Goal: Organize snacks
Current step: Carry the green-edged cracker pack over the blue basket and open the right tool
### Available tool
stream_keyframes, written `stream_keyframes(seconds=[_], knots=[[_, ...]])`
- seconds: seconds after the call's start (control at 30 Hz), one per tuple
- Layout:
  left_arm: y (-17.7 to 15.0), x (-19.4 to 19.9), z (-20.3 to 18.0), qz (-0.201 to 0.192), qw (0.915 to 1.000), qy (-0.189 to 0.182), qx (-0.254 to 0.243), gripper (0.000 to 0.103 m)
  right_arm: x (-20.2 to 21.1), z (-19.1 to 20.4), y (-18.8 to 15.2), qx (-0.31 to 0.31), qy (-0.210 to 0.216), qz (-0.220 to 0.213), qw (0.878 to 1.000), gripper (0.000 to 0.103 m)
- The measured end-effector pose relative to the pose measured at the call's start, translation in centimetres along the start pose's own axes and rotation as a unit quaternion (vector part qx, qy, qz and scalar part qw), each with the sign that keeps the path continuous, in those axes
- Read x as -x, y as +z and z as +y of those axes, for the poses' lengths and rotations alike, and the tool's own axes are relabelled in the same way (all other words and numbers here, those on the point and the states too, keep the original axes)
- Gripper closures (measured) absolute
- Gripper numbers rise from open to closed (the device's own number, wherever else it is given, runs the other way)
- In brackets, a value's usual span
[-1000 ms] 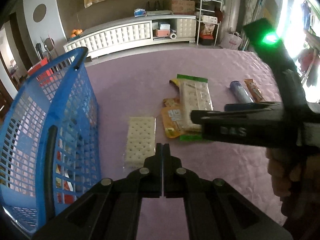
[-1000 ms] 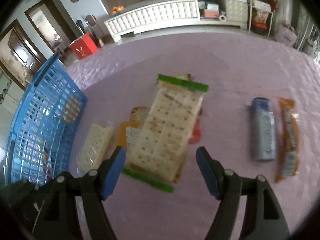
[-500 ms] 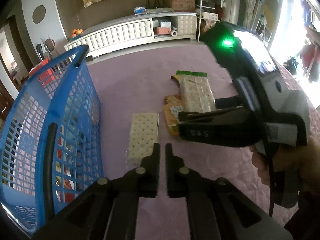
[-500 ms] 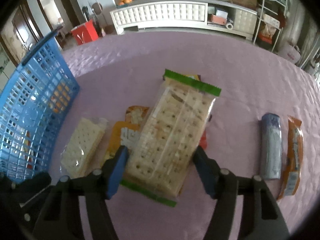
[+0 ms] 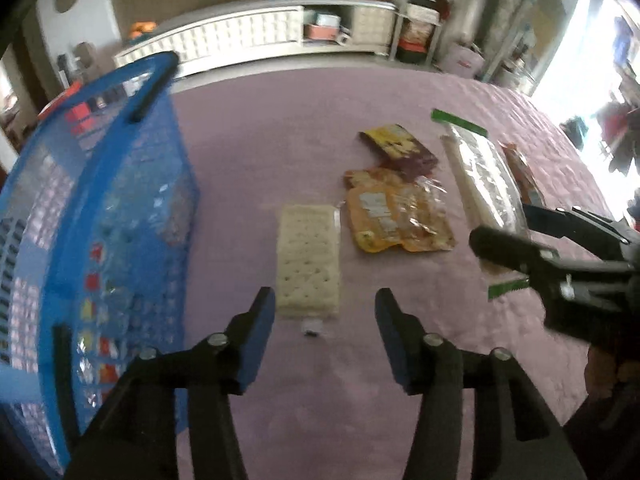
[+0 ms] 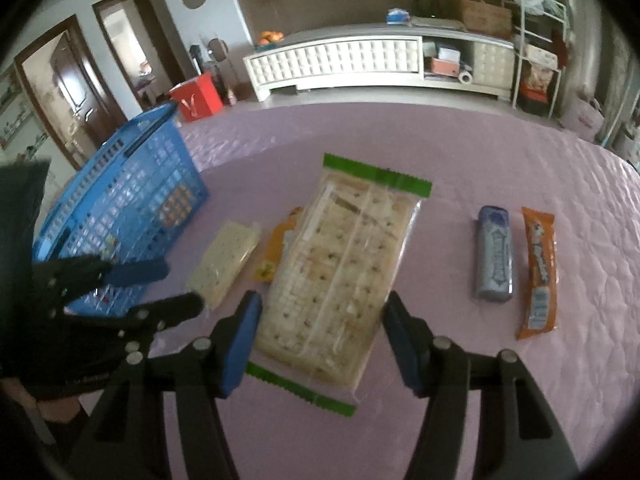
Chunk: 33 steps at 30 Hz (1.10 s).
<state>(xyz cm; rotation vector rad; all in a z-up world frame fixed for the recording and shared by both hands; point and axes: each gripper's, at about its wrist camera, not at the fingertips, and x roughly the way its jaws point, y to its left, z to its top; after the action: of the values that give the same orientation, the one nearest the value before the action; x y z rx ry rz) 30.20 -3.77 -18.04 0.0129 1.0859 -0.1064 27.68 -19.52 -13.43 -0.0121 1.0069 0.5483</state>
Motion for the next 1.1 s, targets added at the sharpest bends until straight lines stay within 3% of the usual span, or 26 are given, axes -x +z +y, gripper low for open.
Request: stream_keyframes(seconds=[0.37, 0.47, 0.7, 0.8, 1.0, 1.03, 1.1], knots=[[1.4, -3.9, -1.5, 0.039, 0.997, 0.047, -0.046, 0.053, -2.7, -0.3, 0.5, 0.002, -0.019, 0.025, 1.0, 0.04], [1.7, -4.4, -1.7, 0.041, 0.9959, 0.055, -0.059, 0.048, -3.2, -0.4, 0.5, 0.002, -0.016, 0.03, 0.999, 0.042], [1.9, -5.2, -2.4, 0.036, 0.9954, 0.07, -0.054, 0.048, -4.8, -0.9, 0.1, -0.012, -0.017, 0.058, 0.998, 0.044], [1.6, -5.0, -2.8, 0.026, 0.9942, 0.088, -0.055, 0.065, -5.0, -0.7, 0.0, -0.008, -0.024, 0.055, 0.998, 0.045], [0.7, -4.1, -2.0, 0.017, 0.9966, 0.067, -0.045, 0.072, -4.3, 0.1, -0.4, -0.001, -0.022, 0.042, 0.999, 0.047], [0.4, -3.7, -1.8, 0.013, 0.9968, 0.065, -0.044, 0.082, -3.9, 0.4, -0.6, 0.0, -0.023, 0.04, 0.999, 0.047], [0.2, -2.5, -2.0, 0.001, 0.9978, 0.054, -0.039, 0.093, -3.1, 1.1, -0.6, 0.009, -0.023, 0.033, 0.999, 0.047]])
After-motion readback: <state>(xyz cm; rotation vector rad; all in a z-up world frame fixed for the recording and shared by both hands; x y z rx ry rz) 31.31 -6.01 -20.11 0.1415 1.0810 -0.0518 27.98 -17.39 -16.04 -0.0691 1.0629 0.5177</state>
